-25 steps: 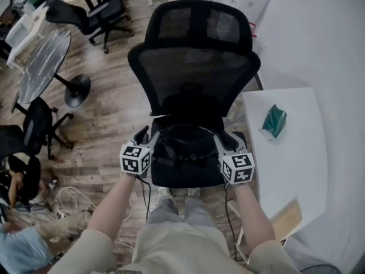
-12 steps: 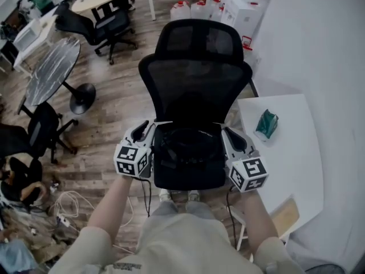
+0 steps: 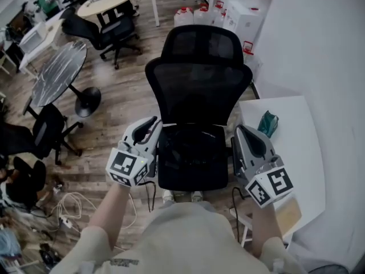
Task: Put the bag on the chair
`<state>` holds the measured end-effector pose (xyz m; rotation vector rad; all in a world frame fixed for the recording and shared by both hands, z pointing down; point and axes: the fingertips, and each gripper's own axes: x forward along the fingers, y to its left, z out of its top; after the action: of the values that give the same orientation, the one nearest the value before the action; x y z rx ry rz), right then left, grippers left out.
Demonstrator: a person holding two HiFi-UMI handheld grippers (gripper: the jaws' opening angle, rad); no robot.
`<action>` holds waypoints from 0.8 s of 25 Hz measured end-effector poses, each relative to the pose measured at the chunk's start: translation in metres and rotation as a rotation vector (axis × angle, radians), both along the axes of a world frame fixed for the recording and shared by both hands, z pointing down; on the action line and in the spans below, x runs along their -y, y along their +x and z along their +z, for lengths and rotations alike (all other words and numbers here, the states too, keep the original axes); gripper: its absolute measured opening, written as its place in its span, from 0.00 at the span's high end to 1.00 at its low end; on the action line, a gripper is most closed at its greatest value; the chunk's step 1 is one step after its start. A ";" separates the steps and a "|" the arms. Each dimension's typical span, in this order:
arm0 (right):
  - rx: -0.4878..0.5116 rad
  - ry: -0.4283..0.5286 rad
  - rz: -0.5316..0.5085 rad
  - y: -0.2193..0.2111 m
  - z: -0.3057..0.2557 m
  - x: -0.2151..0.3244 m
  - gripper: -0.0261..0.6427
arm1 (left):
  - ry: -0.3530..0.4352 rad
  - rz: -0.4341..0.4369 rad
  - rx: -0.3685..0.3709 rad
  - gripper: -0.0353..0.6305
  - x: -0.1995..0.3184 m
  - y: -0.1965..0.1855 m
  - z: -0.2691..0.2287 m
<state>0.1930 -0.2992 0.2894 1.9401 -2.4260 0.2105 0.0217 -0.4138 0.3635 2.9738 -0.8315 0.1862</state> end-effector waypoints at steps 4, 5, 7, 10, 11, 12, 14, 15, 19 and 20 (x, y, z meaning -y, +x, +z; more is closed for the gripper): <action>0.021 0.060 -0.042 -0.012 -0.033 -0.013 0.93 | 0.023 0.023 -0.044 0.85 -0.020 -0.005 -0.034; 0.022 0.073 -0.041 -0.013 -0.039 -0.016 0.93 | 0.018 0.024 -0.055 0.85 -0.025 -0.007 -0.038; 0.041 0.098 -0.035 -0.015 -0.049 -0.023 0.93 | 0.009 0.015 -0.056 0.86 -0.033 -0.011 -0.044; 0.062 0.136 -0.030 -0.021 -0.064 -0.038 0.93 | 0.036 -0.005 -0.015 0.87 -0.045 -0.015 -0.058; 0.054 0.145 -0.029 -0.023 -0.068 -0.043 0.93 | 0.044 -0.008 -0.008 0.87 -0.049 -0.017 -0.061; 0.042 0.151 -0.032 -0.026 -0.069 -0.046 0.93 | 0.049 -0.009 -0.005 0.88 -0.052 -0.019 -0.062; 0.021 0.148 -0.051 -0.031 -0.068 -0.051 0.93 | 0.050 -0.003 -0.003 0.88 -0.056 -0.021 -0.061; 0.016 0.141 -0.060 -0.033 -0.066 -0.053 0.93 | 0.054 0.000 -0.001 0.88 -0.058 -0.022 -0.060; 0.012 0.096 -0.056 -0.029 -0.052 -0.055 0.93 | 0.082 -0.010 0.017 0.90 -0.062 -0.022 -0.065; 0.016 0.086 -0.051 -0.028 -0.049 -0.054 0.93 | 0.083 -0.010 0.016 0.90 -0.063 -0.022 -0.067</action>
<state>0.1653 -0.2450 0.2402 1.9136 -2.5327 0.1224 -0.0006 -0.3511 0.2963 3.0483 -0.8766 0.1799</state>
